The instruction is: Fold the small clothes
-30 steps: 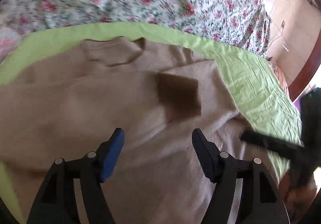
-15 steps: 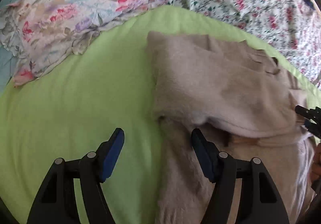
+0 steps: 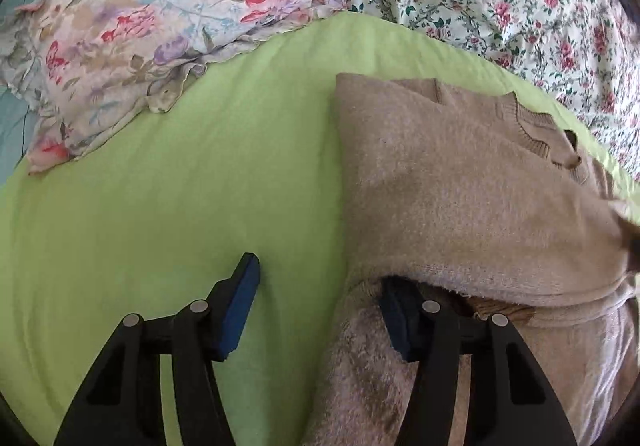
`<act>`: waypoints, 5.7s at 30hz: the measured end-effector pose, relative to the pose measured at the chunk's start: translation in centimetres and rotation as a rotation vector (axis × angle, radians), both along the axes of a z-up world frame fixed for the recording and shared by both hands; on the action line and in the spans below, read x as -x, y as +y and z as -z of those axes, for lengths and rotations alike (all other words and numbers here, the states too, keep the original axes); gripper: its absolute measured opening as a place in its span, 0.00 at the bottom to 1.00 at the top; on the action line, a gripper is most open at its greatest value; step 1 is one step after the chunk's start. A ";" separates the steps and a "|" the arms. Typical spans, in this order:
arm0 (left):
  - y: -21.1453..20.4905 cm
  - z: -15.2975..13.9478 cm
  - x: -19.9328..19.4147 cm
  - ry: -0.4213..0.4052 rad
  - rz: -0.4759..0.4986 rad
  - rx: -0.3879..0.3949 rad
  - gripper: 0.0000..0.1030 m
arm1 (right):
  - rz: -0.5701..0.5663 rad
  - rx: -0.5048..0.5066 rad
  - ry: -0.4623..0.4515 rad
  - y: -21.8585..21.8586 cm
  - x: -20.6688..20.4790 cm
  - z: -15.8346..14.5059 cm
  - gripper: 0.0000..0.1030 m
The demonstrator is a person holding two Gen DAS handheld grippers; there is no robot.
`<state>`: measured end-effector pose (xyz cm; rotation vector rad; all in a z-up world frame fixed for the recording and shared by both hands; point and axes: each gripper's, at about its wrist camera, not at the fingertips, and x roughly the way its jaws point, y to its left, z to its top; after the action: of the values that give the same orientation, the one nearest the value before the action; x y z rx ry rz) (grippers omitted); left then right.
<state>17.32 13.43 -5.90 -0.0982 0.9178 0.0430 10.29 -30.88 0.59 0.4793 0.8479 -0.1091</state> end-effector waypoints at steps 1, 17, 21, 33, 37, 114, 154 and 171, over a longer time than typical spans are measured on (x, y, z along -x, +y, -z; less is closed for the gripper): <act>0.1 0.0 0.0 0.002 0.002 0.005 0.57 | 0.009 0.001 0.005 -0.2 -0.1 0.4 0.05; 0.7 0.2 0.3 0.023 0.027 0.022 0.59 | 0.049 0.078 0.125 1.1 -0.9 3.2 0.05; 0.8 -0.2 2.8 0.033 0.071 0.004 0.58 | 0.138 0.127 0.119 -0.9 3.3 0.7 0.13; 2.6 -0.1 18.6 0.119 0.312 0.161 0.64 | -0.024 -0.026 0.060 -0.2 21.2 -1.5 0.39; 2.7 0.6 23.4 0.147 0.369 0.197 0.66 | -0.061 -0.058 0.083 0.4 26.4 -0.7 0.42; -7.5 -0.8 2.1 0.019 0.455 0.374 0.46 | -0.283 -0.036 -0.084 0.6 2.6 -0.5 0.44; -3.1 2.0 13.7 0.028 0.169 0.487 0.57 | -0.092 -0.059 -0.043 2.9 13.6 2.0 0.44; -0.4 2.6 6.0 -0.036 -0.062 0.514 0.42 | -0.113 -0.060 -0.054 2.4 11.0 1.2 0.44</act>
<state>11.35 13.02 -8.48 -0.6024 0.8725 -0.1386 -0.75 -28.43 -0.58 0.4876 0.8253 0.0331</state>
